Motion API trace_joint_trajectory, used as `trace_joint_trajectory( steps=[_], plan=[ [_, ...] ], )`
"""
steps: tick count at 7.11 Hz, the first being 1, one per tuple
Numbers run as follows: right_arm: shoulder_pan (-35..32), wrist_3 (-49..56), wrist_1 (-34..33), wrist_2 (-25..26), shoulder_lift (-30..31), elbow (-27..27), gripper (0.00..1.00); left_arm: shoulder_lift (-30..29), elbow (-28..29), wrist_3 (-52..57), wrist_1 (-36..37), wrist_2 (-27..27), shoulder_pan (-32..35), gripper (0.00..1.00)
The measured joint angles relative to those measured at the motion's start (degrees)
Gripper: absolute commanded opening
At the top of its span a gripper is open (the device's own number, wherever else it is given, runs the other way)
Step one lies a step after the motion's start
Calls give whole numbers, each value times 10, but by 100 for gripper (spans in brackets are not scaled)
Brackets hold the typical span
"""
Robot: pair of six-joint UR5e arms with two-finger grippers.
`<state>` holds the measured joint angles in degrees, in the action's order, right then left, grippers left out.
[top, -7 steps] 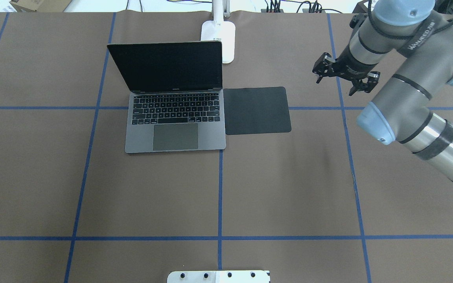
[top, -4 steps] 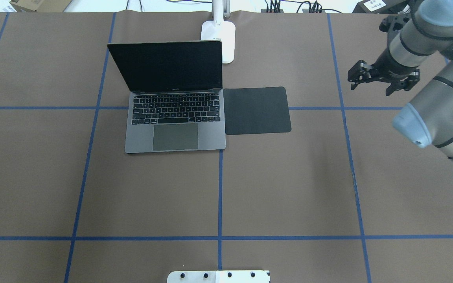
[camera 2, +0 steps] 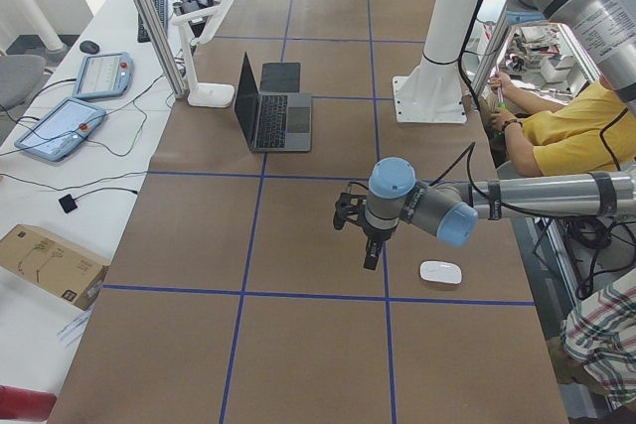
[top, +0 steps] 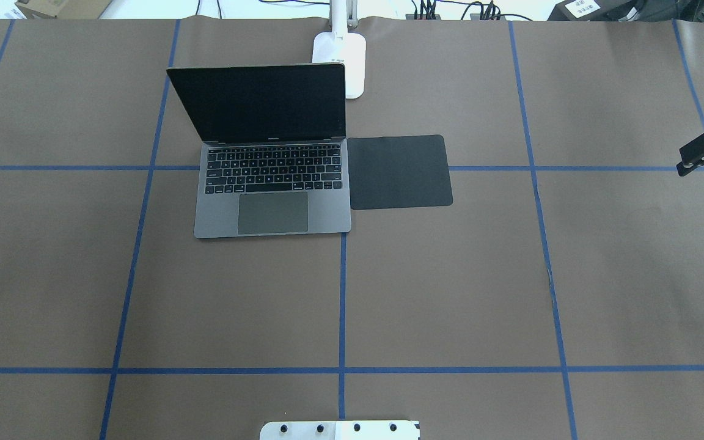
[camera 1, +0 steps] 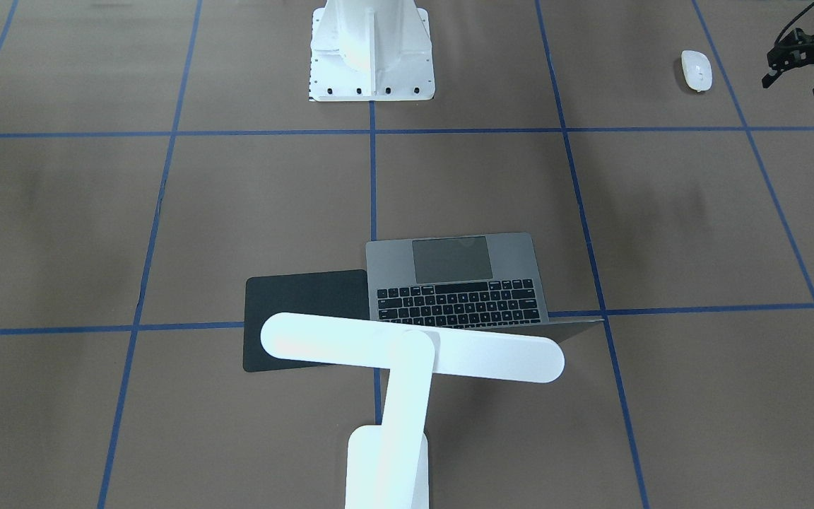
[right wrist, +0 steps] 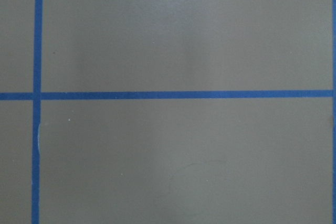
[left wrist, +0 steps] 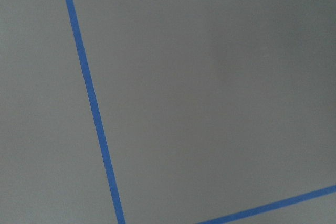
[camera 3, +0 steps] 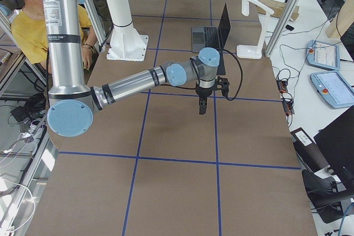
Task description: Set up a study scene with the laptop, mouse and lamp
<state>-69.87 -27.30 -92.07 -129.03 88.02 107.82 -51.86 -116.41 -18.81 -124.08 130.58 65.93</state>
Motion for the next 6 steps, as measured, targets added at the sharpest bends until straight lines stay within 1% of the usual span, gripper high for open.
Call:
trace_joint_trajectory(
  steps=[1,3,5,6],
  plan=[
    [-2,3,0,-3,4,0,100,28,3,-12,-16,-15,-28,100],
    [-3,5,0,-5,7,0,100,69,21,-42,-56,-22,-53,100],
    [-4,5,1,-5,11,2,100,81,31,-112,-87,-20,-90,100],
    [-4,4,1,-5,12,3,100,79,32,-160,-100,-19,-127,100]
  ],
)
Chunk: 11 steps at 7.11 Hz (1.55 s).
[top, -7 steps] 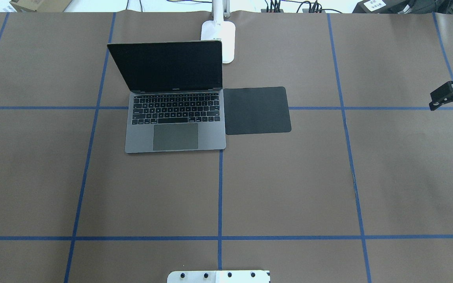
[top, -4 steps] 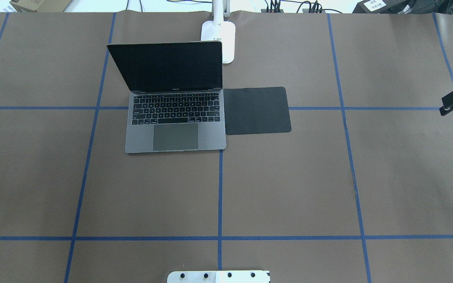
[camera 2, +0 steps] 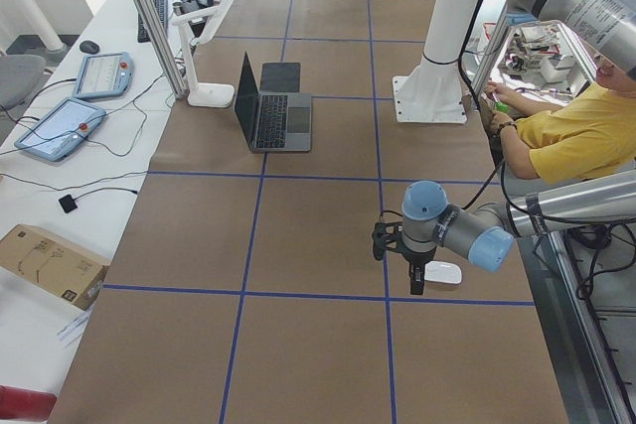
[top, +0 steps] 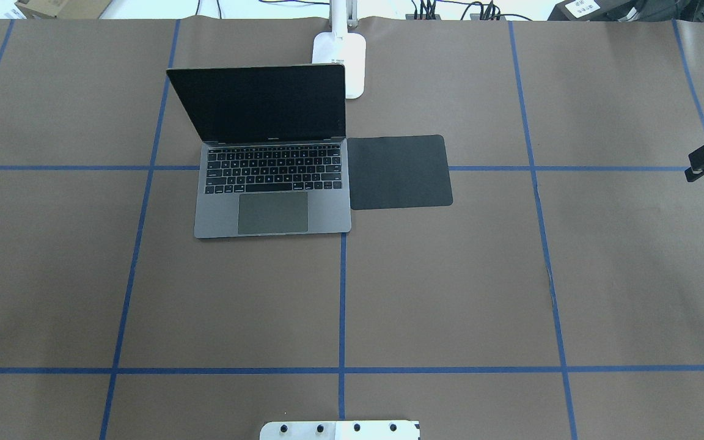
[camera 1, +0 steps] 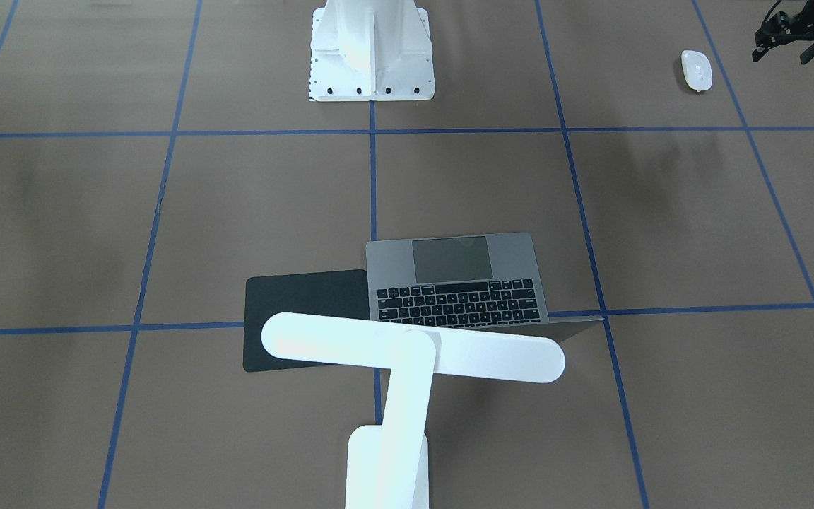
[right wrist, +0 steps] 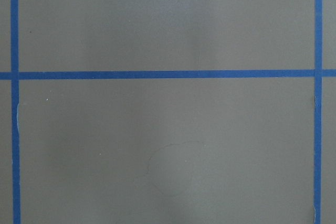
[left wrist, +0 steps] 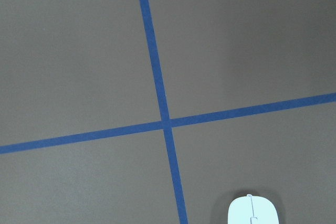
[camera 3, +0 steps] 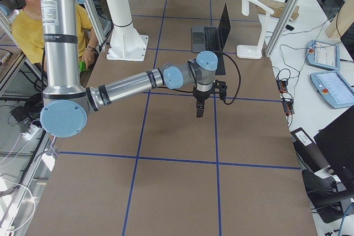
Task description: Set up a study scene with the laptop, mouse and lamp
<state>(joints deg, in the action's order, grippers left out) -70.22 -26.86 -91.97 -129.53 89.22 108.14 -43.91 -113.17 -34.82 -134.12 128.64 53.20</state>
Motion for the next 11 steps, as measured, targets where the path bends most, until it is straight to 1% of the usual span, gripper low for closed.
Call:
trace_joint_trajectory(
  steps=[2,4,5,6,8,10,11],
  plan=[
    [0,0,0,0,4,1,100,-14,1,-117,-25,-8,-117,100],
    [0,0,0,1,6,1,100,-33,7,-225,-40,-36,-244,100],
    [0,0,0,1,6,1,100,-40,17,-251,-44,-50,-284,100],
    [0,0,0,1,6,0,100,-43,29,-261,-46,-65,-310,100],
    [0,0,0,1,6,0,100,-48,61,-264,-62,-74,-341,100],
    [1,0,0,3,6,1,100,-60,95,-272,-102,-75,-355,100],
    [1,0,0,4,6,1,100,-67,101,-282,-115,-73,-358,100]
  ],
)
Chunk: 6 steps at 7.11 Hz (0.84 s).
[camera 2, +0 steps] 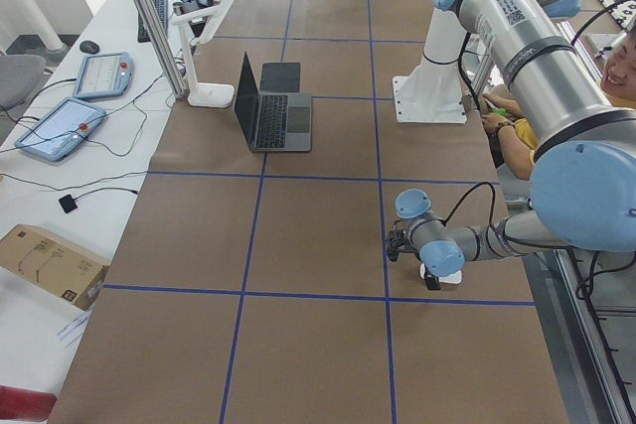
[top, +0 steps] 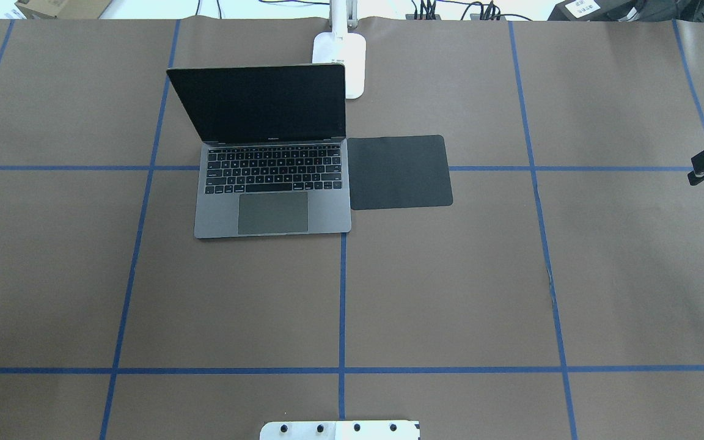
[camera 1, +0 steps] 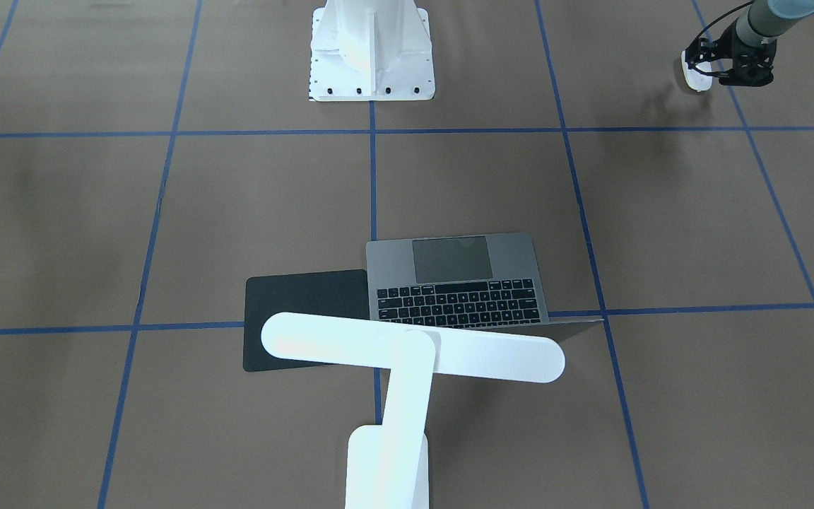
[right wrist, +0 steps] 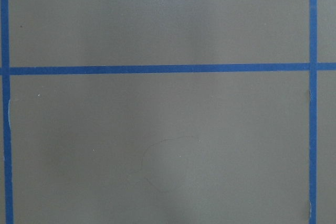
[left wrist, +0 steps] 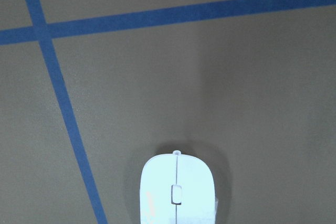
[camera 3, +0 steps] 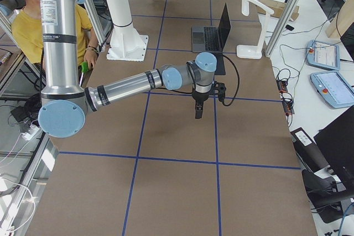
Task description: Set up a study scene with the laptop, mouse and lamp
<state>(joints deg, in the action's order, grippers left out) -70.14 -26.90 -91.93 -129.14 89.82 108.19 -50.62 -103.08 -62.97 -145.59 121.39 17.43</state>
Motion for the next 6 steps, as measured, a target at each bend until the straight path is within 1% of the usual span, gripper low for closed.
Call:
trace_joint_trajectory(
  steps=[2,6],
  plan=[
    [0,0,0,1,0,0,100,-5,4,-11,-13,4,-6,100],
    [0,-1,0,2,0,0,100,-5,12,-19,-16,6,-36,99]
  ],
)
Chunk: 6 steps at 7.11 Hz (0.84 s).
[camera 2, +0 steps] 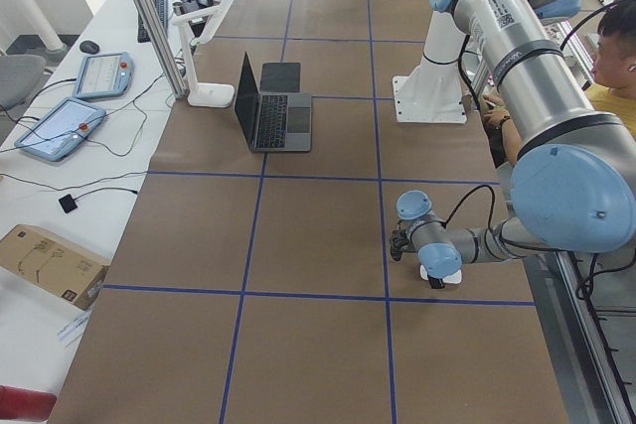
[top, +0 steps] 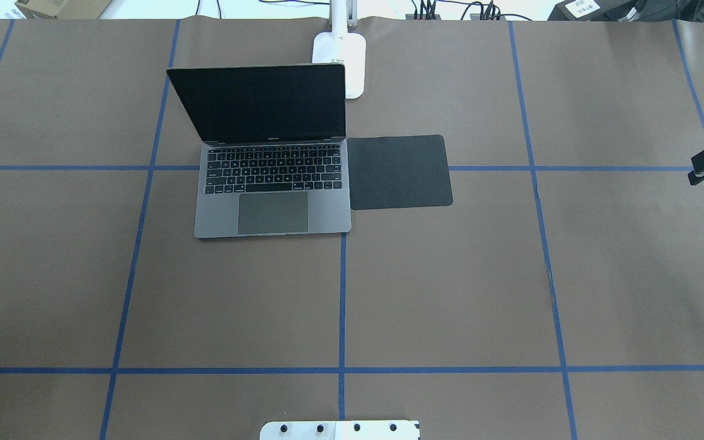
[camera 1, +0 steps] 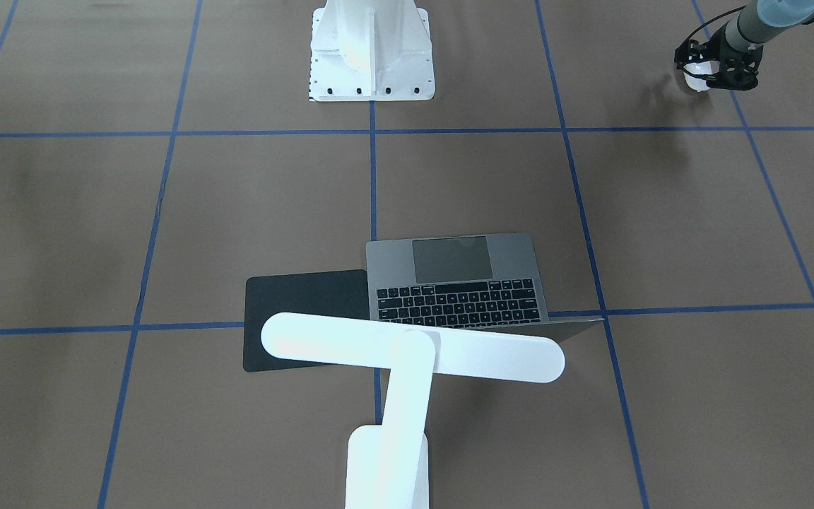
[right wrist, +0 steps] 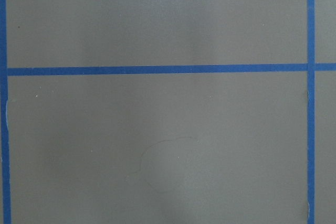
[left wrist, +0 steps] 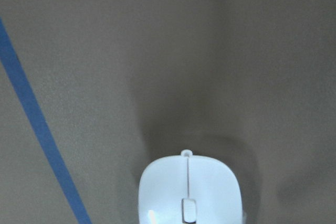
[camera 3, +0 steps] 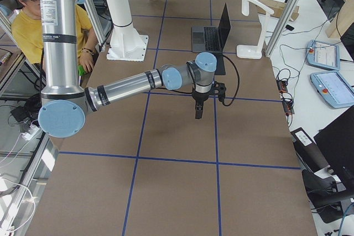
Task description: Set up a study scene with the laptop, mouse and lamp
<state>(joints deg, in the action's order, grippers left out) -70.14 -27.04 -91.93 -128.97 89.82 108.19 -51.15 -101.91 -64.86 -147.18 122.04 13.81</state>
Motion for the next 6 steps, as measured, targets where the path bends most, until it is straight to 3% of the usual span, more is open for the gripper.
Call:
trace_joint_trajectory(
  steps=[2,6],
  plan=[
    [0,0,0,0,1,0,100,0,0,-23,-5,0,-26,86],
    [0,0,0,0,0,-1,100,0,1,-50,-20,0,-55,82]
  ],
)
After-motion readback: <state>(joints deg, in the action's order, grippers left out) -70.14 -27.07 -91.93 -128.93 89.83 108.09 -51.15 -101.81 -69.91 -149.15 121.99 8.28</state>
